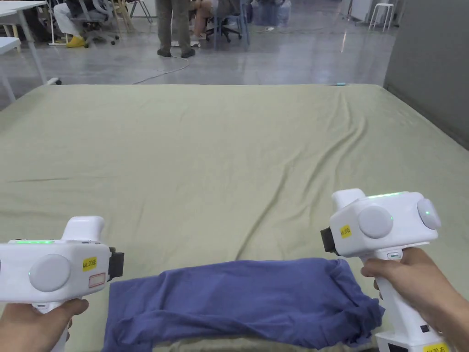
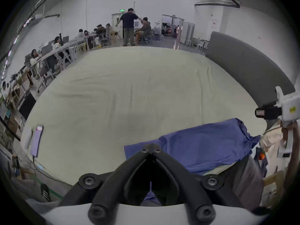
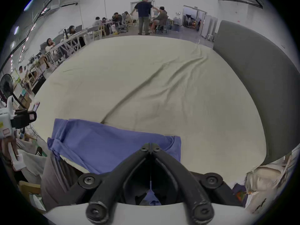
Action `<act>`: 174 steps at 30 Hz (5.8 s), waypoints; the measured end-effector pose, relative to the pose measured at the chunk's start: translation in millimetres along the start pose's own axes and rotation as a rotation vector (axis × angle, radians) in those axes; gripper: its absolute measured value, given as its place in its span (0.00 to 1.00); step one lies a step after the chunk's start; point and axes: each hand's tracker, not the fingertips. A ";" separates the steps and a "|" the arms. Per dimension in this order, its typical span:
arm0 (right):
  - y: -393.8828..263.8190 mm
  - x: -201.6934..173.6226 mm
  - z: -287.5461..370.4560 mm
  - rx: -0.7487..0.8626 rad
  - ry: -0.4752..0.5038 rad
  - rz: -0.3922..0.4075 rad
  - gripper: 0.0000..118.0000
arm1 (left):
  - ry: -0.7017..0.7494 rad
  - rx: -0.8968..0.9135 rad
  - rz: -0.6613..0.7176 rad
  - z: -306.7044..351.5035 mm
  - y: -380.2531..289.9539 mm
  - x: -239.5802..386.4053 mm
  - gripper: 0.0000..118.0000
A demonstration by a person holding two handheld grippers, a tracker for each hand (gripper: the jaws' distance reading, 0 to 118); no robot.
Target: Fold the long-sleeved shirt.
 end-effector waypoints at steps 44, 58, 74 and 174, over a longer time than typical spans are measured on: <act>-3.2 0.1 11.5 -0.015 0.142 -0.048 0.00 | -0.333 0.038 0.458 -33.7 -6.9 -154.2 0.00; -1.3 -0.4 13.4 0.001 0.129 -0.038 0.00 | -0.587 0.004 0.407 2.5 41.1 -32.8 0.00; -16.4 12.8 32.5 0.016 0.005 0.009 0.00 | -0.665 -0.312 0.292 -133.4 11.5 129.3 1.00; 86.2 -535.3 -109.9 -0.067 0.566 0.417 0.00 | 0.045 0.045 0.416 0.6 -23.0 -380.6 0.96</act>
